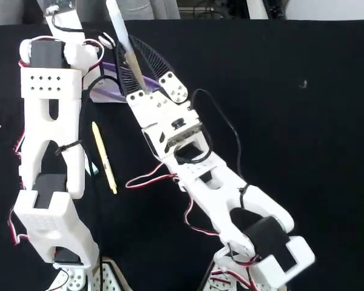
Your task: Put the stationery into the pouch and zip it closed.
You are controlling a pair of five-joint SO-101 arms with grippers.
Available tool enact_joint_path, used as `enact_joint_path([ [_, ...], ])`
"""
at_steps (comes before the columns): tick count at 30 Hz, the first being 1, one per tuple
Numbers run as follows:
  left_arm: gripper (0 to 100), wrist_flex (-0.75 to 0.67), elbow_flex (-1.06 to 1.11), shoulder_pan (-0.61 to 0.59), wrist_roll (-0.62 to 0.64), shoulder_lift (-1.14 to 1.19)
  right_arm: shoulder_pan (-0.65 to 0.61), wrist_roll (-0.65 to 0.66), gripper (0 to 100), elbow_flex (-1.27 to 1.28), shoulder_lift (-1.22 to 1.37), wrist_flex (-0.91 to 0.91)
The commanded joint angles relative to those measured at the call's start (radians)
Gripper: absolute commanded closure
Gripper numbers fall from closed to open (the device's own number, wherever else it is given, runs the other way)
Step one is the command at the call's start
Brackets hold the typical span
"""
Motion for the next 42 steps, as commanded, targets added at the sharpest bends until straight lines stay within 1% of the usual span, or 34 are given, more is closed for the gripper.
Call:
enact_joint_path([
  [1, 97, -0.008, -0.054, -0.027, 0.037, -0.003, 0.031, -0.006, 98.6, 0.077, -0.122, 0.038],
  [5, 97, -0.012, -0.054, -0.025, 0.037, -0.003, 0.029, -0.018, 98.6, 0.165, -0.278, 0.048],
  [8, 97, -0.021, -0.054, -0.025, 0.037, -0.003, 0.008, -0.064, 98.7, 0.206, -0.381, 0.15],
  [10, 97, -0.021, -0.054, -0.025, 0.037, -0.003, -0.014, -0.061, 98.7, 0.223, -0.427, 0.212],
  [12, 97, -0.021, -0.054, -0.027, 0.037, -0.003, -0.018, -0.06, 98.7, 0.243, -0.449, 0.227],
  [16, 97, -0.023, -0.056, -0.042, 0.038, -0.003, -0.02, -0.057, 98.7, 0.266, -0.45, 0.199],
  [20, 97, -0.023, -0.058, -0.051, 0.038, -0.003, -0.051, 0.043, 98.7, 0.257, -0.401, 0.199],
  [22, 97, -0.015, -0.074, -0.053, 0.038, -0.003, -0.057, 0.084, 98.7, 0.249, -0.363, 0.17],
  [27, 97, -0.014, -0.079, -0.053, 0.037, -0.002, -0.057, 0.092, 98.7, 0.239, -0.285, 0.08],
  [38, 97, -0.014, -0.079, -0.053, 0.034, 0.005, -0.049, 0.092, 98.3, 0.225, -0.274, 0.072],
  [42, 97, -0.014, -0.077, -0.068, 0.034, 0.006, -0.021, 0.086, 98.3, 0.236, -0.341, 0.084],
])
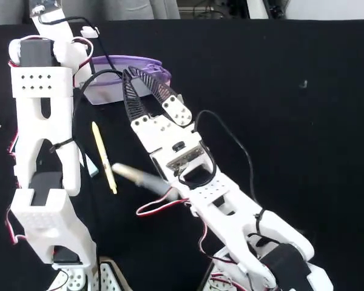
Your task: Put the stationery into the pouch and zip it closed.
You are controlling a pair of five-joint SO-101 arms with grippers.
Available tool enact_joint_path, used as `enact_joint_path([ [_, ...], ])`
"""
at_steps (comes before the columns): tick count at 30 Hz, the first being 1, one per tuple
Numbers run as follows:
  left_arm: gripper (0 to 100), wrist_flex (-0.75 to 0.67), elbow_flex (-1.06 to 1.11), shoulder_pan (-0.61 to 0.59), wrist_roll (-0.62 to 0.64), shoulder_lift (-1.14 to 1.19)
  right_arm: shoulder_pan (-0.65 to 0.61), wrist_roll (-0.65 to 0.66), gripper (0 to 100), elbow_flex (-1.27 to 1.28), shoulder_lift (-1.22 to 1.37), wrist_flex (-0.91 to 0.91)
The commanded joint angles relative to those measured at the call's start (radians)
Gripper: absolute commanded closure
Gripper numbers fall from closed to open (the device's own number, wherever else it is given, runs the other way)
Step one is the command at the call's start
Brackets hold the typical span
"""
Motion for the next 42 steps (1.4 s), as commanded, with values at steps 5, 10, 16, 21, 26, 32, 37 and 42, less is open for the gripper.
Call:
enact_joint_path([
  [5, 97, -0.023, -0.054, -0.067, 0.008, -0.005, 0.058, 0.002, 98.3, -0.025, -0.255, 0.238],
  [10, 97, -0.04, -0.058, -0.088, 0.009, -0.005, 0.083, 0.002, 98.3, -0.03, -0.486, 0.694],
  [16, 97, -0.044, -0.065, -0.09, 0.012, -0.005, 0.054, -0.101, 98.3, -0.03, -0.731, 1.16],
  [21, 97, -0.044, -0.065, -0.085, 0.012, -0.006, 0.014, -0.21, 98.3, -0.048, -0.799, 1.381],
  [26, 97, -0.029, -0.065, -0.087, 0.012, -0.012, -0.051, -0.218, 98.3, -0.096, -0.725, 1.544],
  [32, 97, 0.034, -0.148, -0.093, 0.009, -0.005, -0.17, -0.219, 98.2, -0.159, -0.55, 1.622],
  [37, 97, 0.031, -0.151, -0.147, 0.009, 0.0, -0.206, -0.23, 98.2, -0.248, -0.355, 1.677],
  [42, 97, 0.034, -0.151, -0.151, 0.008, 0.08, -0.206, -0.288, 98.2, -0.352, -0.174, 1.738],
])
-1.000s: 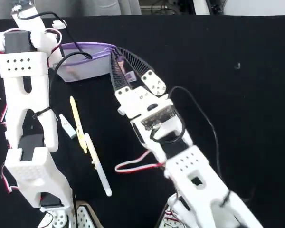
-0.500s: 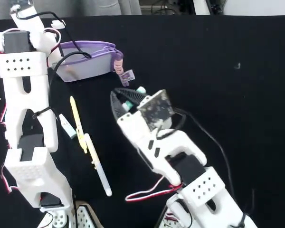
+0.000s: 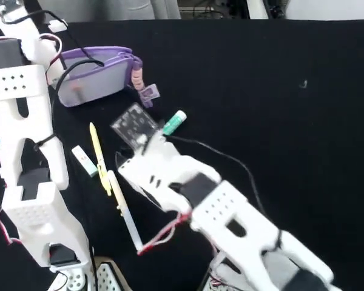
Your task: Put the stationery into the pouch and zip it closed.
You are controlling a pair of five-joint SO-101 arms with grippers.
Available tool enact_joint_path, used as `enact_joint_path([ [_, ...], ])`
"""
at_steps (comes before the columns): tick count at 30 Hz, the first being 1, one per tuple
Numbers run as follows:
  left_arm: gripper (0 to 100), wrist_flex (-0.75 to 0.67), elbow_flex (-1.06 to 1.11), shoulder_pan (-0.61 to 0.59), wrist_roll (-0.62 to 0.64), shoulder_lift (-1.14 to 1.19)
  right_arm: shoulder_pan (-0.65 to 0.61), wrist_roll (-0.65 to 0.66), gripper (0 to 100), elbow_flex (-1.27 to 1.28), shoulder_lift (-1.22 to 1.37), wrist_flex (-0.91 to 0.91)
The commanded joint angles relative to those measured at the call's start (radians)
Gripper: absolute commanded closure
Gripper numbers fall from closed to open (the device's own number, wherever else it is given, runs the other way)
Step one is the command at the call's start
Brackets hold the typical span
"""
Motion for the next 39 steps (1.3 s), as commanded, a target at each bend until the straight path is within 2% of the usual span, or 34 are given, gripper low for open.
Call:
enact_joint_path([
  [1, 97, 0.003, -0.051, -0.005, 0.008, 0.055, -0.015, -0.048, 98.2, -0.12, 0.137, 0.043],
  [5, 97, -0.006, -0.053, 0.001, 0.017, 0.132, -0.015, -0.066, 97.0, -0.133, 0.216, 0.037],
  [11, 97, -0.008, -0.053, 0.068, 0.025, 0.138, -0.084, -0.068, 84.0, -0.13, 0.254, 0.037],
  [16, 97, -0.009, -0.053, 0.036, 0.028, 0.11, -0.164, -0.068, 84.6, -0.136, 0.348, 0.021],
  [20, 97, -0.017, -0.05, -0.022, 0.028, 0.112, -0.166, -0.068, 84.6, -0.194, 0.496, -0.002],
  [25, 97, -0.018, -0.051, -0.077, 0.026, 0.112, -0.169, -0.068, 84.6, -0.308, 0.662, 0.054],
  [36, 97, -0.018, -0.044, -0.084, 0.021, 0.112, -0.196, -0.068, 84.6, -0.423, 0.8, 0.101],
  [39, 97, -0.018, -0.044, -0.084, 0.021, 0.112, -0.195, -0.068, 84.7, -0.495, 0.862, 0.166],
])
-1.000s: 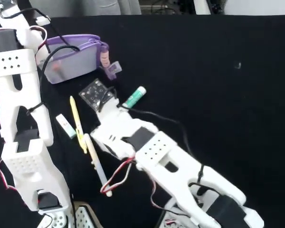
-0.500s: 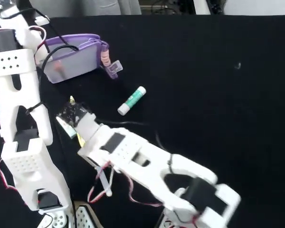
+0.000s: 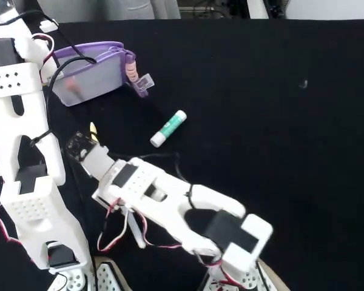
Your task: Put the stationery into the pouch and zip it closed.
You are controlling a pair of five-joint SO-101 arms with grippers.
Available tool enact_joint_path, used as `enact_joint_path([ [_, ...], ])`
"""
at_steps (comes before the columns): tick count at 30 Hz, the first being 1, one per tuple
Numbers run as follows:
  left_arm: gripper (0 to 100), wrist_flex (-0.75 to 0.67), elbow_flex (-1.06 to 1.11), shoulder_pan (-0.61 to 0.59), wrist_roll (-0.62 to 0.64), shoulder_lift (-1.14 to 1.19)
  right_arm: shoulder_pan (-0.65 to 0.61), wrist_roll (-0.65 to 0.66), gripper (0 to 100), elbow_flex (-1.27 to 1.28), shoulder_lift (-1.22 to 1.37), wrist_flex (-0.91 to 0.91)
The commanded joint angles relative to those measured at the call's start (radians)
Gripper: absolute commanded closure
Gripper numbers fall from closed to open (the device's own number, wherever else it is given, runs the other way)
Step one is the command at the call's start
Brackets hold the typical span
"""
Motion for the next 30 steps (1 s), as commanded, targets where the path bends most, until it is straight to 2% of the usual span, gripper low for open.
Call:
enact_joint_path([
  [1, 97, -0.017, 0.013, -0.035, 0.002, 0.002, -0.011, -0.006, 84.7, -0.142, 0.064, 0.095],
  [7, 97, -0.015, 0.015, -0.035, 0.002, 0.002, 0.018, -0.002, 84.8, -0.292, 0.177, 0.236],
  [9, 97, -0.015, 0.015, -0.035, 0.002, 0.002, 0.041, 0.0, 87.8, -0.32, 0.199, 0.258],
  [12, 97, -0.014, 0.015, -0.035, 0.002, 0.002, 0.058, 0.0, 98.2, -0.335, 0.209, 0.262],
  [18, 97, -0.011, 0.015, -0.028, 0.002, 0.002, 0.086, 0.0, 98.7, -0.34, 0.2, 0.264],
  [22, 97, -0.014, 0.015, -0.025, 0.002, 0.002, 0.169, 0.002, 98.7, -0.34, 0.113, 0.296],
  [30, 97, -0.009, 0.007, 0.048, 0.002, 0.0, 0.393, 0.049, 98.7, -0.332, -0.234, 0.391],
])
